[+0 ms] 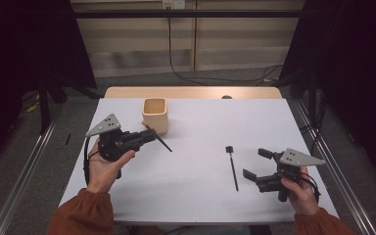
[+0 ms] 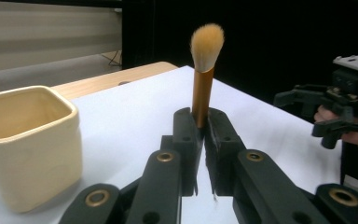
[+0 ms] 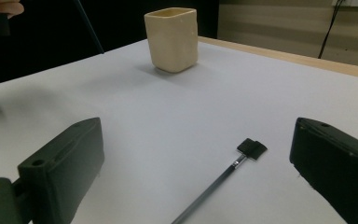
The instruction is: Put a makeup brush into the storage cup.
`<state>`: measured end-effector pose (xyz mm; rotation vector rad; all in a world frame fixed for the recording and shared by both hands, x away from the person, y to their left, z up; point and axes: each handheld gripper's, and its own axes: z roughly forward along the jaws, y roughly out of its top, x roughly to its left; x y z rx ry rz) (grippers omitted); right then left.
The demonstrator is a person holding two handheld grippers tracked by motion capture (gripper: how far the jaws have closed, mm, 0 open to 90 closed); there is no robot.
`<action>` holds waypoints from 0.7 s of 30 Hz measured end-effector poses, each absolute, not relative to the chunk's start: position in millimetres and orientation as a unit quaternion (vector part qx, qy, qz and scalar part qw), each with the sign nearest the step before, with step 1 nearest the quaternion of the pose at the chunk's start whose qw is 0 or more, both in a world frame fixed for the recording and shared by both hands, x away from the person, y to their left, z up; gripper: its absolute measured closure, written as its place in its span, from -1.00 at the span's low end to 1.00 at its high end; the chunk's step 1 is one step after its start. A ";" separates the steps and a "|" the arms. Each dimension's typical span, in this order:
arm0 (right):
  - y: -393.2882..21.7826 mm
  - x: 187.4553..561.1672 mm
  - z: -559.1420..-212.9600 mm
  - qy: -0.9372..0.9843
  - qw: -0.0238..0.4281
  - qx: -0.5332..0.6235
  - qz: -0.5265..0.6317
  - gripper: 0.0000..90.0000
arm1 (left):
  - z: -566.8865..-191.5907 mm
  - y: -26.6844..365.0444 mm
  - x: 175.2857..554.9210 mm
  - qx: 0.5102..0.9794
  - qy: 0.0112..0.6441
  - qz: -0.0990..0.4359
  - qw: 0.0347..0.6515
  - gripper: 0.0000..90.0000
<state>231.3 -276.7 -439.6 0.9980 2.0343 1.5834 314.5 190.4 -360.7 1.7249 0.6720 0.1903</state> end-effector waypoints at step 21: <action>-277.0 227.7 -444.9 0.719 0.187 0.357 0.565 -0.92 | -336.0 195.0 340.2 0.730 0.300 0.109 0.605 0.86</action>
